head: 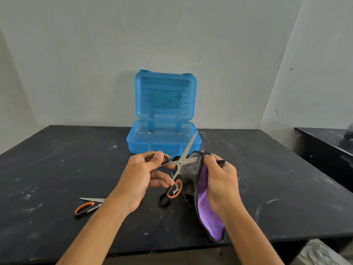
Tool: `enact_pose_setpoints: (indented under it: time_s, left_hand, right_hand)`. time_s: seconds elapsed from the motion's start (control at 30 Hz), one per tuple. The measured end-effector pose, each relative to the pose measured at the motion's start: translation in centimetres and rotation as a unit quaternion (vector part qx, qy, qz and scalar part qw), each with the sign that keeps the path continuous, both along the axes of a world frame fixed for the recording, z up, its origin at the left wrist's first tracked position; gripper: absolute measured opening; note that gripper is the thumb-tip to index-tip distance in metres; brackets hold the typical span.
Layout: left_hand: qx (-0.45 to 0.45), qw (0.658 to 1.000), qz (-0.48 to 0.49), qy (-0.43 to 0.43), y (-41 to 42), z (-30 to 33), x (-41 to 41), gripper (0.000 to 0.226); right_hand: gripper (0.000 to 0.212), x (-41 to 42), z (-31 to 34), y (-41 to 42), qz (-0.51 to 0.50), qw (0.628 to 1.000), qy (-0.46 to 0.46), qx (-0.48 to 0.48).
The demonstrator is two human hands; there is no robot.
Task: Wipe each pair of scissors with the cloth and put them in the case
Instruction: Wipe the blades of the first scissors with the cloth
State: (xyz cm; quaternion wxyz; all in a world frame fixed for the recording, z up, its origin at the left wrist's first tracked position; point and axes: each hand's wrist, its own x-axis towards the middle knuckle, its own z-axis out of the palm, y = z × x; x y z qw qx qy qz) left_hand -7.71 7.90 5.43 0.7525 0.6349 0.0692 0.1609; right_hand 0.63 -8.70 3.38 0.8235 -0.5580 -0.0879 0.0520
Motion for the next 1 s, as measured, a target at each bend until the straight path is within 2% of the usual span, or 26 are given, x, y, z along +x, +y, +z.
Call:
enact_pose_setpoints:
  time_s: [0.1,0.23,0.4,0.57,0.67,0.8,0.9,1.0]
  left_hand:
    - [0.005,1.0,0.002,0.004,0.1,-0.1,-0.1,0.026]
    - [0.001,1.0,0.001,0.004,0.0,0.0,-0.1,0.027]
    - [-0.015,1.0,-0.001,0.006,0.3,0.1,-0.1,0.029]
    - [-0.058,0.998,0.022,-0.023,1.1,0.5,-0.2,0.039]
    - [-0.033,0.997,0.056,-0.039,1.5,0.5,-0.2,0.035]
    - [0.05,0.994,0.096,-0.033,2.1,0.4,-0.5,0.023]
    - [0.094,0.989,0.109,-0.03,2.1,0.6,-0.4,0.02]
    - [0.081,0.992,0.089,-0.045,1.3,0.9,-0.4,0.017]
  right_hand:
    - [0.031,0.5,-0.1,-0.8,-0.01,1.0,-0.011,-0.011]
    - [0.028,0.5,0.0,-1.1,-0.023,0.999,-0.018,-0.012]
    - [0.04,0.5,0.9,-2.3,-0.037,0.999,-0.029,0.011]
    - [0.038,0.0,1.2,-3.0,0.016,0.996,-0.089,-0.026]
    - [0.03,-0.8,0.9,-3.0,0.087,0.987,-0.129,-0.037]
    - [0.02,-1.0,0.6,-3.8,0.177,0.976,-0.116,-0.05]
    - [0.011,-1.1,1.5,-3.8,0.202,0.976,-0.067,0.034]
    - [0.026,-0.5,2.2,-3.6,0.178,0.981,-0.044,0.061]
